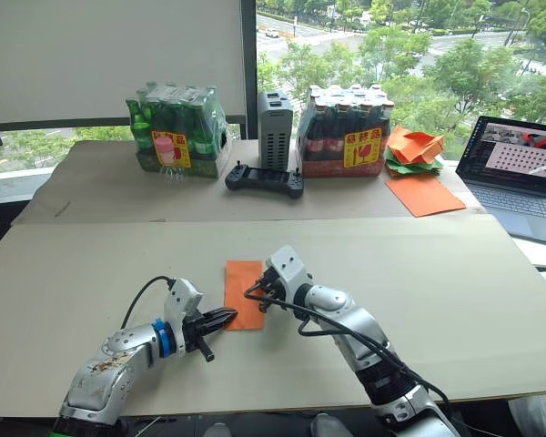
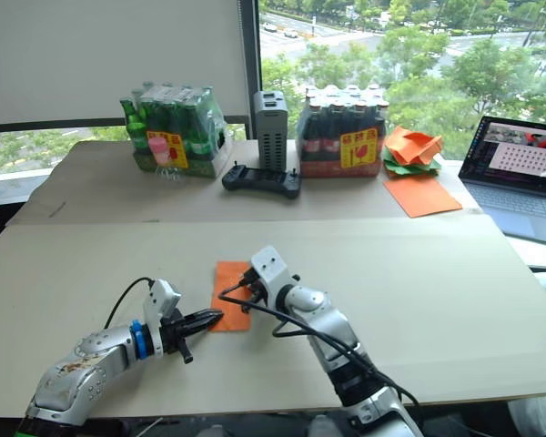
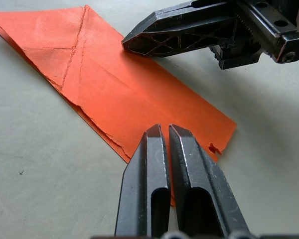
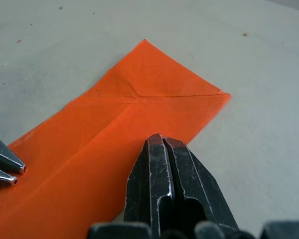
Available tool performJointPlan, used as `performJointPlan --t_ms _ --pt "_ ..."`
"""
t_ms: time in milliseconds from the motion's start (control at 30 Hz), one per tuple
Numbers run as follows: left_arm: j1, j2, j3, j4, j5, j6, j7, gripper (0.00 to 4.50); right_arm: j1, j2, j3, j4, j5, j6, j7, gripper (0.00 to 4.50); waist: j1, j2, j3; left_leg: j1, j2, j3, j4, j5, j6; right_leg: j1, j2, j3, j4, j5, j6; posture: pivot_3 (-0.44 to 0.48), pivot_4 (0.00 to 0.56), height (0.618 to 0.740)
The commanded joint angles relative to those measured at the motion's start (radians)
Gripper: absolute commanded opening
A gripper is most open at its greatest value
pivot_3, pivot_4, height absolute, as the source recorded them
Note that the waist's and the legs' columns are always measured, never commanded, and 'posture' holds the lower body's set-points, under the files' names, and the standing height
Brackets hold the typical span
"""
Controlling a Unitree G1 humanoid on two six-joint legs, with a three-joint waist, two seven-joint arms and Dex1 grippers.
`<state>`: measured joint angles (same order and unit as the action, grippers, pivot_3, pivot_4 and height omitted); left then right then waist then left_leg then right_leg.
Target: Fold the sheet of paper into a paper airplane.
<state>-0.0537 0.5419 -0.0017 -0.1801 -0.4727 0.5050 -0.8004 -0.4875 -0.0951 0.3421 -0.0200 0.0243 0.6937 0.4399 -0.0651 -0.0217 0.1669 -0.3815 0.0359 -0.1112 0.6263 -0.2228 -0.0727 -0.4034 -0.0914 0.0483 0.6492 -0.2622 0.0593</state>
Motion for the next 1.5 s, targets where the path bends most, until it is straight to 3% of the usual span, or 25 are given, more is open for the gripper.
performJointPlan --t_ms 33,1167,1500 --pt "0.01 0.009 0.004 0.017 0.013 0.007 0.0 0.26 0.019 -0.004 0.006 -0.022 0.013 0.036 0.012 0.0 0.0 0.0 0.0 0.0 0.0 0.0 0.0 0.0 0.0 0.0 0.0 0.0 0.0 0.0 0.0 0.0 0.15 0.74" --pt "-0.004 0.026 0.023 -0.004 0.004 0.04 0.008 0.26 0.074 -0.082 0.018 -0.132 0.141 0.247 0.122 0.0 0.001 0.0 0.0 0.001 0.0 0.0 0.0 0.0 0.0 0.001 0.0 0.0 0.0 0.0 0.0 0.0 0.15 0.74" --pt "-0.001 0.033 0.019 -0.009 0.007 0.042 0.006 0.26 0.087 -0.16 0.041 -0.19 0.207 0.3 0.185 0.0 0.003 0.0 0.0 0.001 0.0 0.0 0.0 0.0 0.0 0.001 0.0 0.0 -0.001 0.0 0.0 0.0 0.15 0.74"
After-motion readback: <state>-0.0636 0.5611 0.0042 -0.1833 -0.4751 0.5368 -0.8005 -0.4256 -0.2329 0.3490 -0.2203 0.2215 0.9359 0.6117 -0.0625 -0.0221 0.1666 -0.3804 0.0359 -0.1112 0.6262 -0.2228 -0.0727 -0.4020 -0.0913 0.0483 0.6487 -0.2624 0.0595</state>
